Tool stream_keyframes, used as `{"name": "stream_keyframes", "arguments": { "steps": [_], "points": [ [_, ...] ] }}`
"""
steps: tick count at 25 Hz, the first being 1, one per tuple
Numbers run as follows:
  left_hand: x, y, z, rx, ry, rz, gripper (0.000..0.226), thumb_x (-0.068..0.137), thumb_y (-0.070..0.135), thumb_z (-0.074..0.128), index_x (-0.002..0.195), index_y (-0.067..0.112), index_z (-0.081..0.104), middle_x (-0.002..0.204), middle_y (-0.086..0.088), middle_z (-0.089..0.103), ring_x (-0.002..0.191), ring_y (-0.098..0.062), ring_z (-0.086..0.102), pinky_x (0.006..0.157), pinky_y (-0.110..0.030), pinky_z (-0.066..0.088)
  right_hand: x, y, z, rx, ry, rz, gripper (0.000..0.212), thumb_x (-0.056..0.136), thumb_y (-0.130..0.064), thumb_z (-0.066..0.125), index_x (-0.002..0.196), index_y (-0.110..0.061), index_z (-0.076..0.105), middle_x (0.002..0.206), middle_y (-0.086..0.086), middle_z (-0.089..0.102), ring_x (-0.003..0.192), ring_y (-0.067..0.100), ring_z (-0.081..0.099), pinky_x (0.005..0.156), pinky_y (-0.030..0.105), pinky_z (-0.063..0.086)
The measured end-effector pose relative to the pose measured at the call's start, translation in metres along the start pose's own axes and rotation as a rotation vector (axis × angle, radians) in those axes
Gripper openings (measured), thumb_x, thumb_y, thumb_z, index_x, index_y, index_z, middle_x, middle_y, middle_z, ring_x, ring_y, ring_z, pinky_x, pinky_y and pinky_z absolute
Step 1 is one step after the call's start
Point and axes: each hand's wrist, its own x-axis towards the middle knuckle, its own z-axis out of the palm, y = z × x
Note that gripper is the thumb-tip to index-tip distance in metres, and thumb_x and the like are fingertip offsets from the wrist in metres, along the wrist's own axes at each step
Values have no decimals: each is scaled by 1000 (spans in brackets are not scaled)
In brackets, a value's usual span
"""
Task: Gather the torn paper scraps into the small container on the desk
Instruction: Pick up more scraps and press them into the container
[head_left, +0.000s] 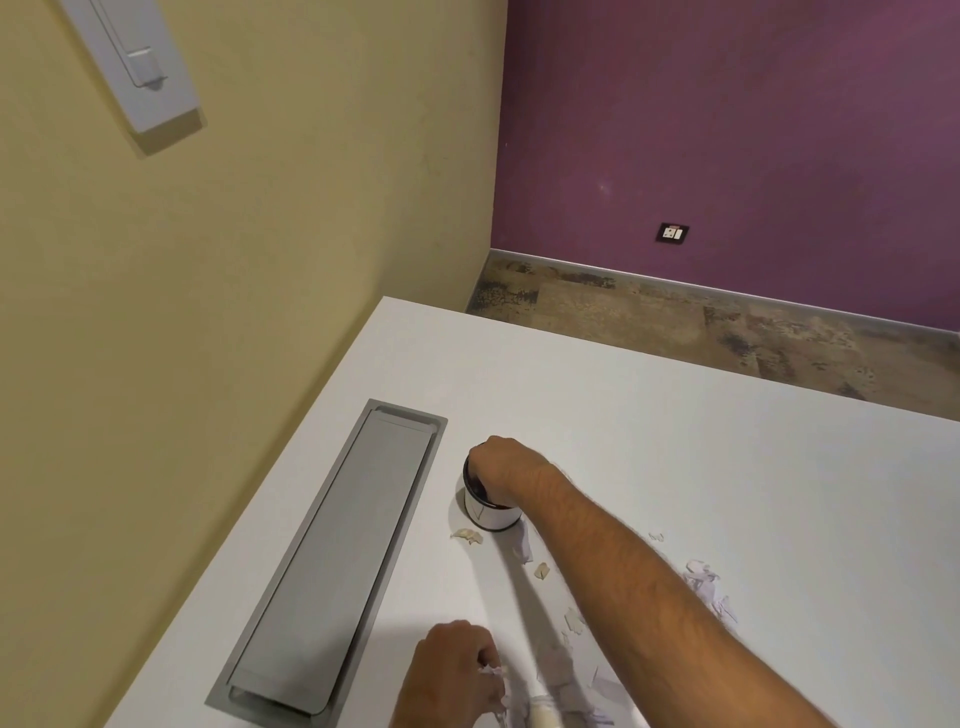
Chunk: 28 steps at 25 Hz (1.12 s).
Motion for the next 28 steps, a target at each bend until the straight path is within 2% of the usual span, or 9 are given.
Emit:
{"name": "stream_keyframes", "arguments": {
  "steps": [4, 7, 10, 13, 17, 19, 22, 25, 28],
  "points": [
    [-4, 6, -5, -40, 37, -17, 21, 71, 34, 76, 88, 22, 72, 78, 14, 54, 81, -9, 58, 71, -19, 44, -2, 3, 4, -1, 57, -17, 19, 86, -2, 55, 103, 0, 63, 110, 19, 63, 96, 36, 64, 66, 33, 46],
    [-9, 10, -13, -71, 65, -17, 27, 65, 35, 84, 86, 21, 75, 79, 11, 59, 81, -11, 62, 68, -20, 45, -7, 1, -1, 31, 28, -18, 20, 87, -3, 54, 105, -1, 63, 112, 20, 62, 97, 37, 63, 66, 34, 46],
    [-13, 21, -31, -280, 162, -43, 20, 57, 22, 91, 69, 20, 74, 69, 8, 61, 59, -4, 58, 48, -11, 42, -17, 5, -10, 113, 58, -49, 26, 86, -2, 54, 106, -11, 69, 112, 16, 63, 97, 35, 63, 68, 34, 49],
    [-4, 38, -59, -423, 222, -43, 24, 55, 21, 92, 56, 28, 69, 62, 7, 66, 52, 6, 57, 46, -9, 42, -35, 21, -23, 288, 175, -42, 35, 82, -1, 59, 103, -24, 74, 110, 8, 67, 97, 29, 63, 73, 30, 50],
    [24, 61, -99, -476, 310, 20, 27, 57, 14, 94, 60, 26, 70, 62, 3, 67, 46, 1, 57, 45, -12, 46, -69, 50, -20, 473, 418, 56, 35, 79, 2, 57, 93, -24, 77, 93, 1, 77, 90, 22, 66, 79, 32, 54],
    [44, 69, -113, -434, 353, 28, 30, 58, 14, 93, 58, 28, 67, 60, 5, 65, 45, 1, 57, 42, -8, 41, -87, 61, 2, 579, 465, 132, 35, 79, 1, 58, 93, -24, 77, 92, -1, 77, 90, 20, 68, 82, 31, 55],
    [76, 78, -123, -219, 357, 9, 20, 61, 22, 89, 68, 24, 71, 68, 4, 66, 61, -11, 59, 50, -16, 41, -109, 74, 47, 667, 403, 232, 29, 83, -3, 59, 96, -22, 76, 99, -1, 76, 93, 17, 70, 87, 27, 54],
    [99, 81, -120, -28, 273, -2, 19, 68, 21, 85, 84, 19, 73, 89, -3, 70, 84, -21, 62, 68, -23, 47, -126, 85, 93, 646, 338, 338, 21, 83, -10, 61, 93, -21, 76, 98, -3, 76, 93, 17, 69, 80, 25, 52],
    [113, 82, -113, 230, 164, 34, 24, 79, 12, 73, 102, 15, 70, 112, -11, 66, 102, -30, 63, 83, -33, 52, -140, 95, 127, 620, 374, 470, 18, 82, -16, 60, 94, -21, 73, 95, -2, 75, 92, 22, 68, 72, 27, 48]
  ]
}}
